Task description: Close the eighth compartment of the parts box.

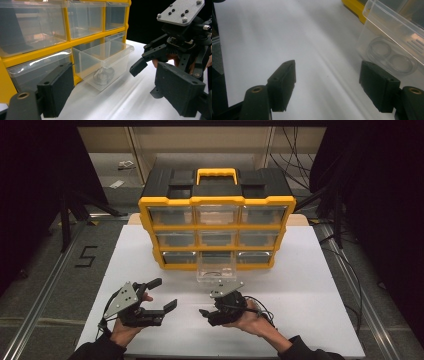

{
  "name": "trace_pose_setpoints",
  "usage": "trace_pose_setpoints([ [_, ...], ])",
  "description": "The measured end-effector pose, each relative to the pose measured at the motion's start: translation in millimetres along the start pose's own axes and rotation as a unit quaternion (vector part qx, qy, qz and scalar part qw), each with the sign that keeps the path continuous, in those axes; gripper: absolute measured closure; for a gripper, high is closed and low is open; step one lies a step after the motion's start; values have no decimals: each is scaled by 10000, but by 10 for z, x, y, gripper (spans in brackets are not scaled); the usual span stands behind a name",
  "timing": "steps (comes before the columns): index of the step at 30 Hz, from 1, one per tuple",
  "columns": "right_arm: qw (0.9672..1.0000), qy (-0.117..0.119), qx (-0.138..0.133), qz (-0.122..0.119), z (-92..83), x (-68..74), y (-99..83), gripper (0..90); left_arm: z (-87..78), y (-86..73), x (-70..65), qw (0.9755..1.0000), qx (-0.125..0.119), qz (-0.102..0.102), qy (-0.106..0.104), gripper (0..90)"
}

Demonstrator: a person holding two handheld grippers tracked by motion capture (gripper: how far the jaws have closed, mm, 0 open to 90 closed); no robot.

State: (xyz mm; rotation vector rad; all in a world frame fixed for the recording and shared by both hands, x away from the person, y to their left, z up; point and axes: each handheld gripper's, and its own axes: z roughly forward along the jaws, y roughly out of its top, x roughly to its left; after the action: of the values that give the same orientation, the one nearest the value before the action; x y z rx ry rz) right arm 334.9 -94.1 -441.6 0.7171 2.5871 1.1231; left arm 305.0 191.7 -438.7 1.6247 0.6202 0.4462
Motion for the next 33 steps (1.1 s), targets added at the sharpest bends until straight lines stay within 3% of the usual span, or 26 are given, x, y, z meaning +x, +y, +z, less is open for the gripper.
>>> trace_pose_setpoints([
  [11, 9996, -233, 154, 16, 43, -65, -21, 373, -2, 1, -17, 10000, 20, 59, -43, 155],
  [20, 9989, -397, 241, 46, 69, -154, -50, 588, 12, 1, -16, 10000, 40, 50, -34, 155],
  [33, 9971, -740, 176, -25, 57, -215, -46, 793, 10, 0, -12, 10000, 31, 41, -33, 155],
])
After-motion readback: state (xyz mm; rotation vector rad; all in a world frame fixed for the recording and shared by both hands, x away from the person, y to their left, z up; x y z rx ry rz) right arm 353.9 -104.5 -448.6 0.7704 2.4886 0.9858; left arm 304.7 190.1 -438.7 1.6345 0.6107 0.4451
